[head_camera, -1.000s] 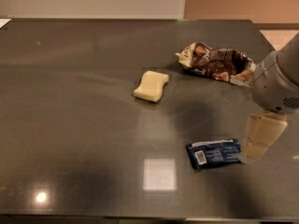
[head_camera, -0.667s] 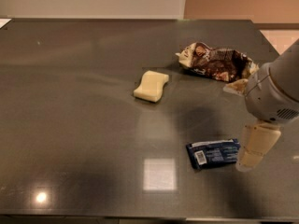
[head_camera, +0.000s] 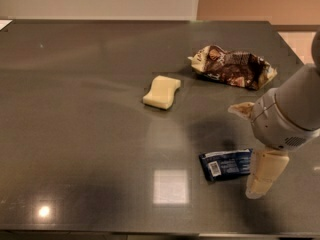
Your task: Move rxbar blueberry near sponge
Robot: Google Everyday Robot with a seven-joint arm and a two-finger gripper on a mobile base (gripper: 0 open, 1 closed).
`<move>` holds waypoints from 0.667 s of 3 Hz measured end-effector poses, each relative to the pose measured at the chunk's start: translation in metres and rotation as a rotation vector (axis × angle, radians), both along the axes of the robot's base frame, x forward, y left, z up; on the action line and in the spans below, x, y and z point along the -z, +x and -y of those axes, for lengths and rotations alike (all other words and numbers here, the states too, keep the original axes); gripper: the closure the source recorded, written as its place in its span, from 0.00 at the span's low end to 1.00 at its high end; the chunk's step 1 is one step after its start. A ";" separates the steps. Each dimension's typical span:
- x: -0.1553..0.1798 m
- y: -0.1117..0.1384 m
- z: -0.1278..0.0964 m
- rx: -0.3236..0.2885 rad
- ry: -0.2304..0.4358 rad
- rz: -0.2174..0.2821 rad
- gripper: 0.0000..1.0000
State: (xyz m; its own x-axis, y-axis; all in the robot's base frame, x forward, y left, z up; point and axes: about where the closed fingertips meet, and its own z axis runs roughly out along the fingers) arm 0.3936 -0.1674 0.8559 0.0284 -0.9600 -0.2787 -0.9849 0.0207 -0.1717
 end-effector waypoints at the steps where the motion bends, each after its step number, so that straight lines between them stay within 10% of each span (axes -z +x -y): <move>1: 0.008 -0.002 -0.002 -0.017 -0.004 -0.007 0.00; 2: 0.009 -0.002 -0.002 -0.018 -0.004 -0.007 0.00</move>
Offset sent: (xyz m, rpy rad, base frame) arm 0.0086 -0.0013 -0.0322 -0.0290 0.0920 0.0522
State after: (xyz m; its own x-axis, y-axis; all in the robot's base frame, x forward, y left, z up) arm 0.3912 -0.1650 0.8469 0.0436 -0.9605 -0.2750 -0.9863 0.0024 -0.1646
